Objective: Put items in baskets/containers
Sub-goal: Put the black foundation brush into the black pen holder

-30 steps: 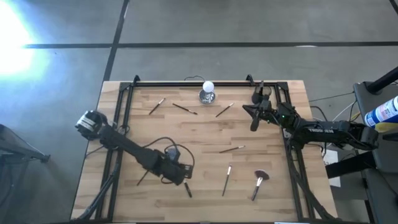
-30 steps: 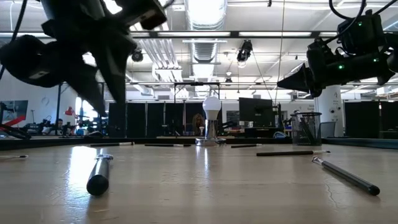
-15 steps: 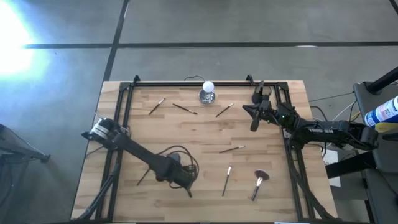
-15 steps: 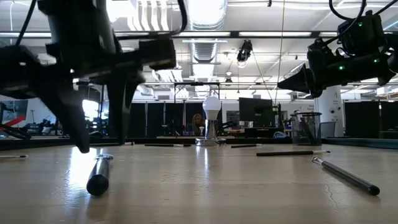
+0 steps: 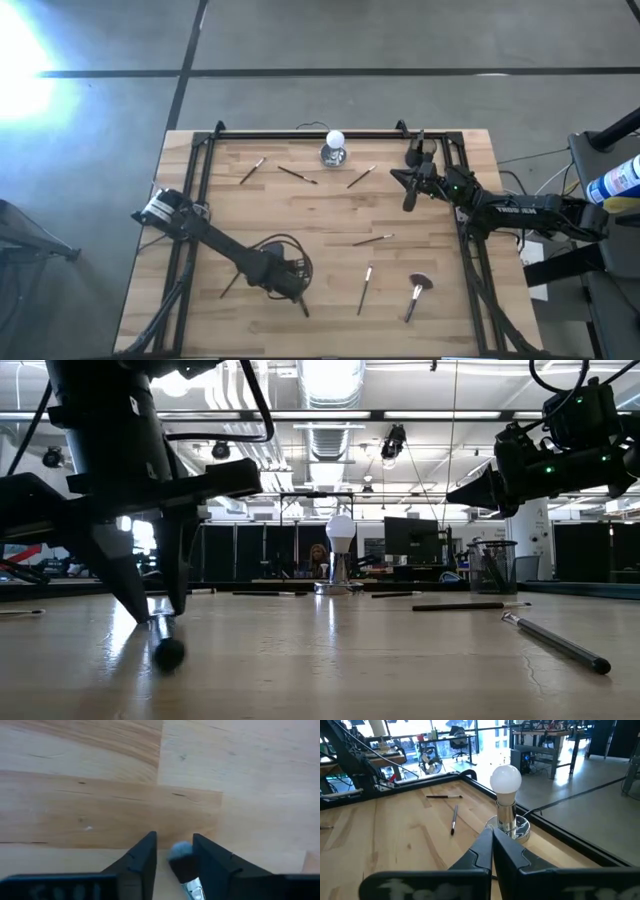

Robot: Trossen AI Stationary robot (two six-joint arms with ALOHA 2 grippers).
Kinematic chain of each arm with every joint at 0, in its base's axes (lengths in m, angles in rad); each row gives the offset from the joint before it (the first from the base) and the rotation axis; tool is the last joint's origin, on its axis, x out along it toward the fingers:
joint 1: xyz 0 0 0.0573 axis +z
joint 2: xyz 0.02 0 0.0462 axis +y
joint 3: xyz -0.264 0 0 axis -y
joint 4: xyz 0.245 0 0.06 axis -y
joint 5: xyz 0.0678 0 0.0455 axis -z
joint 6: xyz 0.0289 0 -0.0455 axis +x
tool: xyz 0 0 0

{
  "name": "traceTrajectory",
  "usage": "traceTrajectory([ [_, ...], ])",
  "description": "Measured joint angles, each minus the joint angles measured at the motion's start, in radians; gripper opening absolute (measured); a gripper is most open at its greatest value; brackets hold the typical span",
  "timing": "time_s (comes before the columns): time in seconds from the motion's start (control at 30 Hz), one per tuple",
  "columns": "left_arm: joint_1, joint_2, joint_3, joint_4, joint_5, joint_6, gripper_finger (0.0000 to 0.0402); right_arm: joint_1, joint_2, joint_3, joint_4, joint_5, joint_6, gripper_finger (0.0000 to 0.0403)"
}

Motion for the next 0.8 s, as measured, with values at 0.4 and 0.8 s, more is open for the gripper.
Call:
traceTrajectory([
  [0.4,-0.005,0.002,0.039,-0.028,-0.003,0.118,0.0011,0.000,0.000,-0.001,-0.001,0.000,-0.010,0.0008],
  [0.8,0.001,-0.046,0.063,0.054,0.143,0.084,0.0092,0.000,0.000,-0.002,-0.001,0.001,-0.007,0.0008],
])
